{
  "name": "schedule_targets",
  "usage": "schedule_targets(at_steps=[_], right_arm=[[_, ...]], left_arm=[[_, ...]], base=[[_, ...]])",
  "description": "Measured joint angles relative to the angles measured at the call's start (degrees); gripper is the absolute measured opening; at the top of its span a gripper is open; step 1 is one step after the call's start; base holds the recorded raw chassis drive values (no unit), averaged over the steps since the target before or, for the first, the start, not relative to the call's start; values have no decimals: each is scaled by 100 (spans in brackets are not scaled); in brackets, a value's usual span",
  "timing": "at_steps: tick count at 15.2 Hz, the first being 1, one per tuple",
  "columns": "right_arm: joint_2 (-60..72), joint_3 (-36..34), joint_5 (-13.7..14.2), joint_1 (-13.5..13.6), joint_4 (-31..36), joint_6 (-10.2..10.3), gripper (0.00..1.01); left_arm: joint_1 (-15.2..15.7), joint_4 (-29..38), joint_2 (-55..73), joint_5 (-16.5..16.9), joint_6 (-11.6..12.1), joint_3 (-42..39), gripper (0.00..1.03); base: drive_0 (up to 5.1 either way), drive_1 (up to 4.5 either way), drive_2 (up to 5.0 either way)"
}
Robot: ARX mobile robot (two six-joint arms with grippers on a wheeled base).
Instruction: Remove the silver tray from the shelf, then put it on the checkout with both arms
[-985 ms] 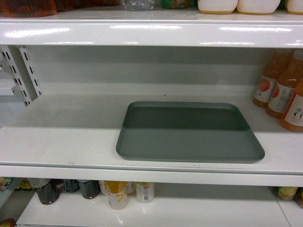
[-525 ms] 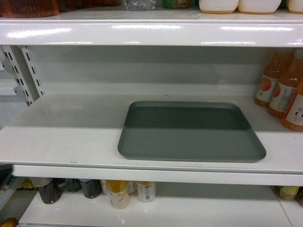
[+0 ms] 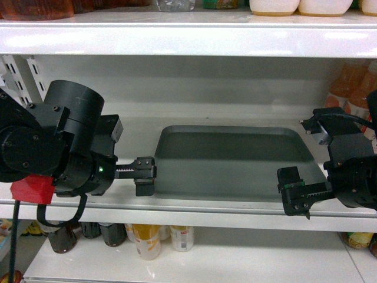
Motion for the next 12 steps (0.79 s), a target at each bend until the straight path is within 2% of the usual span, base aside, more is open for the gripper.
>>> schedule_targets(at_steps=[5, 12], right_arm=[[802, 1224, 402, -9, -597, -70, 98], [1027, 1611, 490, -127, -852, -96, 98]], left_arm=[[11, -459, 560, 33, -212, 807, 98], [-7, -577, 667, -4, -238, 1001, 98]], base=[[0, 0, 0], [0, 0, 0]])
